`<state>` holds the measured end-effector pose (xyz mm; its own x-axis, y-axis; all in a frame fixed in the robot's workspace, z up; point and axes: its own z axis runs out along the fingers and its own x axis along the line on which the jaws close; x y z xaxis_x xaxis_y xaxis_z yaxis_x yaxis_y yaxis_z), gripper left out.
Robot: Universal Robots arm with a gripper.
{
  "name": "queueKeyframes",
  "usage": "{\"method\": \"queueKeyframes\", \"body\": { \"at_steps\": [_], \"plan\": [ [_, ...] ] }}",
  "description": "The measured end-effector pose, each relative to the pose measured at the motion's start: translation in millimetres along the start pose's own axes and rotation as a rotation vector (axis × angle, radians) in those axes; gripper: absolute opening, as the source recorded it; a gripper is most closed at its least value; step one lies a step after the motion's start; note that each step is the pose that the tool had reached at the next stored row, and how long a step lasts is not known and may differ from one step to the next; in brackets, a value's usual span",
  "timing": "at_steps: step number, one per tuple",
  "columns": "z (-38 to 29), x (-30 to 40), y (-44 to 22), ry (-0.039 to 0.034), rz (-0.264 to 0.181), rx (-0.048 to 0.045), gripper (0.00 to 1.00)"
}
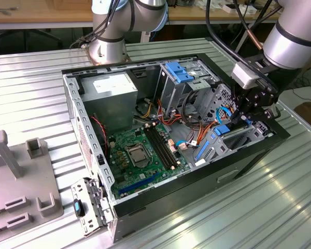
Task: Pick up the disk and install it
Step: 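Insert the second disk wire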
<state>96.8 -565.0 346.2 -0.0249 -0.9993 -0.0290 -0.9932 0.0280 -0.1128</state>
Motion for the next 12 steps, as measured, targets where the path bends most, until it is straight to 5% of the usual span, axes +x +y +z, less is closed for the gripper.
{"method": "queueKeyframes", "body": {
  "at_steps": [12],
  "plan": [
    [3.5, 0.1, 0.3, -0.0059, 0.000, -0.0002, 0.16]
  ]
}}
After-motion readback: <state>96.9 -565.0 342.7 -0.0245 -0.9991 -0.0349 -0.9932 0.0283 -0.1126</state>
